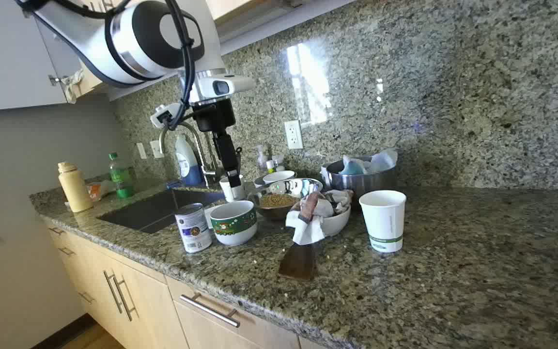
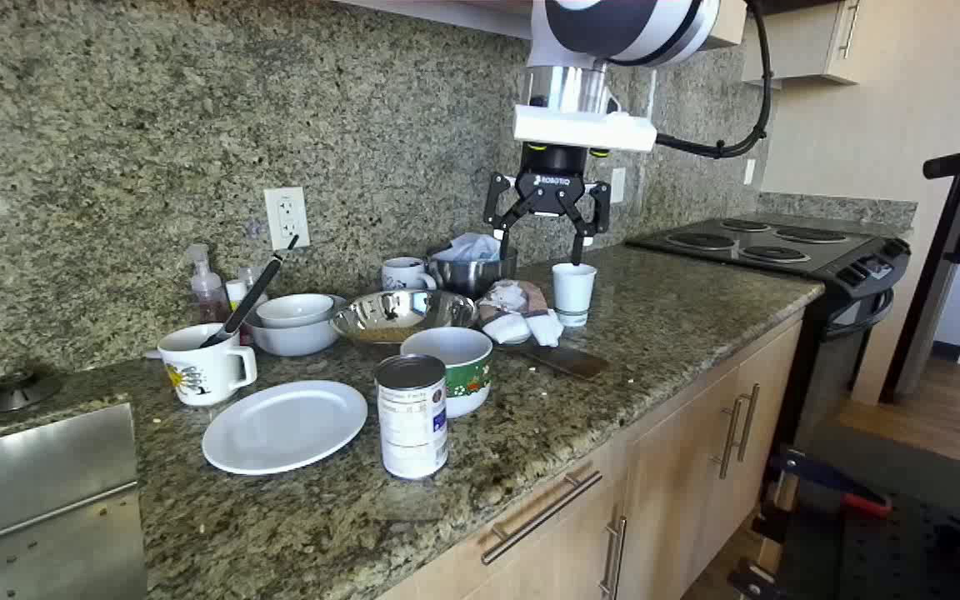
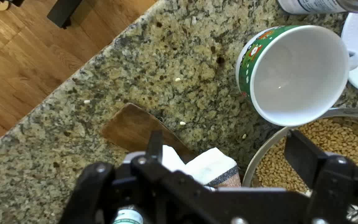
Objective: Use the towel to wipe the white plate on the left
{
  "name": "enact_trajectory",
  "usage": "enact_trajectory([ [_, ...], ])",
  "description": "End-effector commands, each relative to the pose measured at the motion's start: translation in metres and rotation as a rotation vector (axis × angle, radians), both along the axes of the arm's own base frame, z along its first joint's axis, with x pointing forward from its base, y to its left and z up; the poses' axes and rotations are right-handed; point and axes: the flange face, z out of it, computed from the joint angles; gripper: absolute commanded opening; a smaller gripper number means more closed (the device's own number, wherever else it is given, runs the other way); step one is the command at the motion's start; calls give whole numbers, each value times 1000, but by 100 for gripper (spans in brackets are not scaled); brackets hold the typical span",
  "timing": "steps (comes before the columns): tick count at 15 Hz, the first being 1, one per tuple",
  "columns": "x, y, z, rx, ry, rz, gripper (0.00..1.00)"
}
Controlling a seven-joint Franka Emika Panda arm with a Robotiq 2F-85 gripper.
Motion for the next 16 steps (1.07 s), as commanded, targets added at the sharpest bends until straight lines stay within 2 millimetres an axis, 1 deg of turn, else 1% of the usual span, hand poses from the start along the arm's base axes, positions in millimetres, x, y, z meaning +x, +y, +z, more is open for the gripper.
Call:
enact_trajectory([
  [1, 0, 0, 0, 0, 1, 0, 100],
  [12, 0, 0, 0, 0, 1, 0, 100],
  [14, 5, -2, -1, 7, -2, -27, 100],
  [16, 13, -8, -4, 11, 0, -68, 100],
])
